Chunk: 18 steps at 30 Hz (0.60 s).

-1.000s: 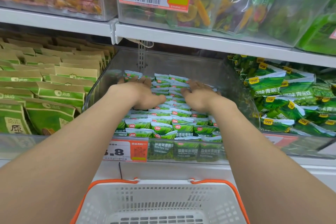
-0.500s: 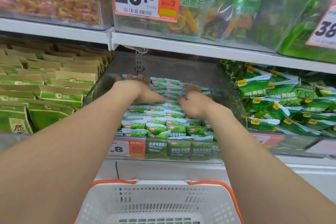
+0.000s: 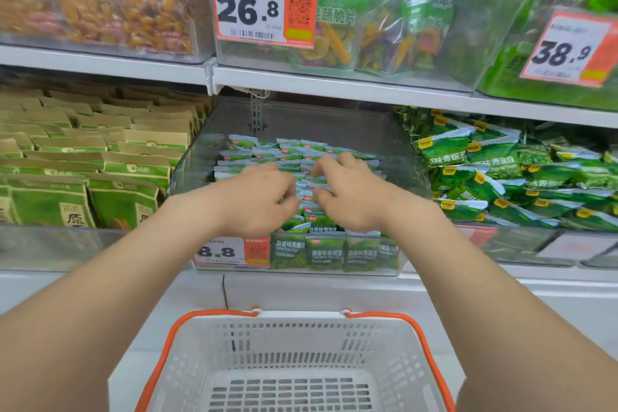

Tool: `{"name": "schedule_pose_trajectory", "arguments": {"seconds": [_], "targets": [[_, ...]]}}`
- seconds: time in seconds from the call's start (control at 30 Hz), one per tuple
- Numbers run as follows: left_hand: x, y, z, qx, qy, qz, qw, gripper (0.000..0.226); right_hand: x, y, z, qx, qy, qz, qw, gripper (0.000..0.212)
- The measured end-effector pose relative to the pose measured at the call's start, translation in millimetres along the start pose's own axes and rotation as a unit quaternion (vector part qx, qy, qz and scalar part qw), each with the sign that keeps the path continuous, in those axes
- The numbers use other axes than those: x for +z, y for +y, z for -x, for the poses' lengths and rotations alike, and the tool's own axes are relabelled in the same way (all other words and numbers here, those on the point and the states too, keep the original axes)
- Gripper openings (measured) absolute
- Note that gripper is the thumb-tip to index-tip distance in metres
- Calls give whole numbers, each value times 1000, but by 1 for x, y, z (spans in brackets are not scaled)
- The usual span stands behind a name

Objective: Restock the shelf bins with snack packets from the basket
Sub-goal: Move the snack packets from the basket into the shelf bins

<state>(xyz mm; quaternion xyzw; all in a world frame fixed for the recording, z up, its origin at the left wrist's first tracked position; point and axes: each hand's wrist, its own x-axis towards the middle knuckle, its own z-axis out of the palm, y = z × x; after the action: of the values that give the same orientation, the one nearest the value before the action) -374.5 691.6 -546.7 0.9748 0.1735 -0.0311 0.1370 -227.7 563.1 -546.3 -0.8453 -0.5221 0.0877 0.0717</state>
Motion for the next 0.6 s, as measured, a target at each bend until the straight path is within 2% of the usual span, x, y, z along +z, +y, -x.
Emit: {"name": "schedule_pose_trajectory", "arguments": {"seconds": [0.07, 0.2, 0.3, 0.4, 0.5, 0.6], "targets": [[-3, 6, 12, 22, 27, 4, 999, 28, -8, -16, 16, -28, 1, -7, 1000, 28], [-4, 5, 39, 35, 4, -16, 999, 16, -8, -32, 42, -31, -83, 61, 994, 21], [8, -4, 47, 43, -10, -102, 994, 15, 1, -23, 44, -22, -49, 75, 996, 3], [15, -6, 52, 32, 19, -134, 990, 18, -3, -23, 49, -20, -26, 94, 995, 23], [16, 0, 54, 0, 50, -155, 987, 13, -5, -29, 56, -20, 18, 135, 991, 18], [14, 2, 53, -36, 79, -155, 984, 11, -8, -30, 56, 1, 64, 121, 991, 10]]}}
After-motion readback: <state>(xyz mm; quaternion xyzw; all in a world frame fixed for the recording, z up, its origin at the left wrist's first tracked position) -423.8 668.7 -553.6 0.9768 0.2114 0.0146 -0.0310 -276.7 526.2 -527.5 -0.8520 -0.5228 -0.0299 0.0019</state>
